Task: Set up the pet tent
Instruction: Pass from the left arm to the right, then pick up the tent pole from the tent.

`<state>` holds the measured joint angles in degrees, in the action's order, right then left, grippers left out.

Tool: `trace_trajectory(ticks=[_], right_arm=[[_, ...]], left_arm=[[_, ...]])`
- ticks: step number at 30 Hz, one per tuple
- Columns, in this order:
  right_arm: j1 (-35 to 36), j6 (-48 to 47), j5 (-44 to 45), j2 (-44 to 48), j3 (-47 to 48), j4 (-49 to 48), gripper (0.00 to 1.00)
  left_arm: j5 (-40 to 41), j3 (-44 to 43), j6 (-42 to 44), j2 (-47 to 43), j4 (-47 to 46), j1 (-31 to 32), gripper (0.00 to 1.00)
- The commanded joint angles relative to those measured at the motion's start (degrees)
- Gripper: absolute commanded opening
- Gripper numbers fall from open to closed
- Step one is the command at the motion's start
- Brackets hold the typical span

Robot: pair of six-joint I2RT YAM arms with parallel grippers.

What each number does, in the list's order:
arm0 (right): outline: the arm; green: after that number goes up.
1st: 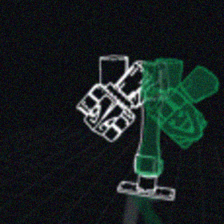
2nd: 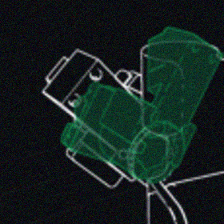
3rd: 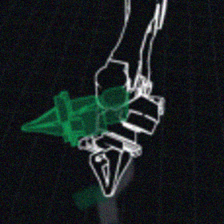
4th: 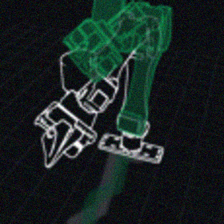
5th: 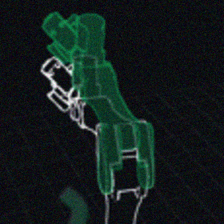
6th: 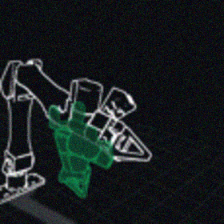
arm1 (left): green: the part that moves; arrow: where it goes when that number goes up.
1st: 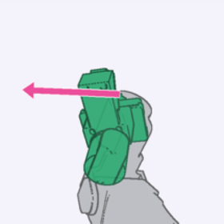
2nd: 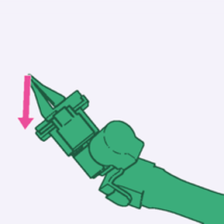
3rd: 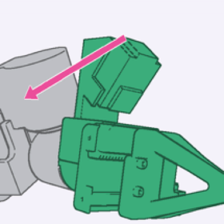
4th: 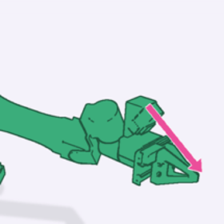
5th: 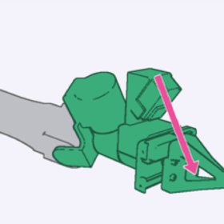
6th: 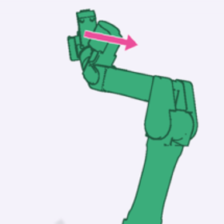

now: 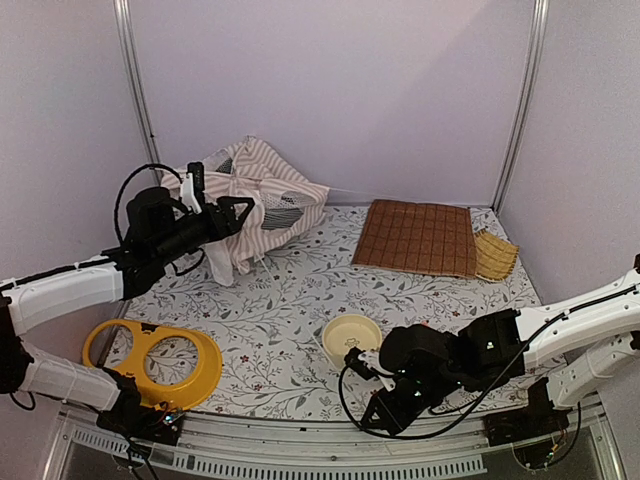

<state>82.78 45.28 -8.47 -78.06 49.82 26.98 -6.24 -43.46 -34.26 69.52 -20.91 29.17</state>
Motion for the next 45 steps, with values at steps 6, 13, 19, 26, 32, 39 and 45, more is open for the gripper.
trace_trajectory(ticks=[6,13,19,26,32,39,45], right_arm=[[-1.7,1.5,3.0,0.2,0.3,-2.8,0.0],[-2.7,2.5,2.8,1.9,-0.3,-3.5,0.0],[-3.6,2.9,2.6,3.4,-0.4,-4.5,0.0],[-5.2,2.8,1.4,4.4,0.0,-5.4,0.0],[-6.1,1.5,0.5,3.2,1.7,-4.8,0.0],[-6.8,-0.4,-0.3,1.7,4.4,-4.3,0.0],[-7.0,-1.0,-1.0,1.3,5.0,-4.0,0.0]], left_arm=[[-5.3,-0.7,-7.8,-0.6,-4.5,-3.5,0.75],[-1.6,0.9,-7.1,-6.7,0.5,-5.1,0.75],[7.2,6.7,-3.0,-11.7,11.1,-4.0,0.57],[21.1,18.4,-4.1,-14.8,10.6,3.2,0.52],[22.0,20.7,-7.5,-4.7,2.2,6.6,0.55],[25.0,15.6,-8.0,9.4,-3.2,11.3,0.55],[27.0,13.4,-7.1,17.2,-8.9,13.6,0.49]])
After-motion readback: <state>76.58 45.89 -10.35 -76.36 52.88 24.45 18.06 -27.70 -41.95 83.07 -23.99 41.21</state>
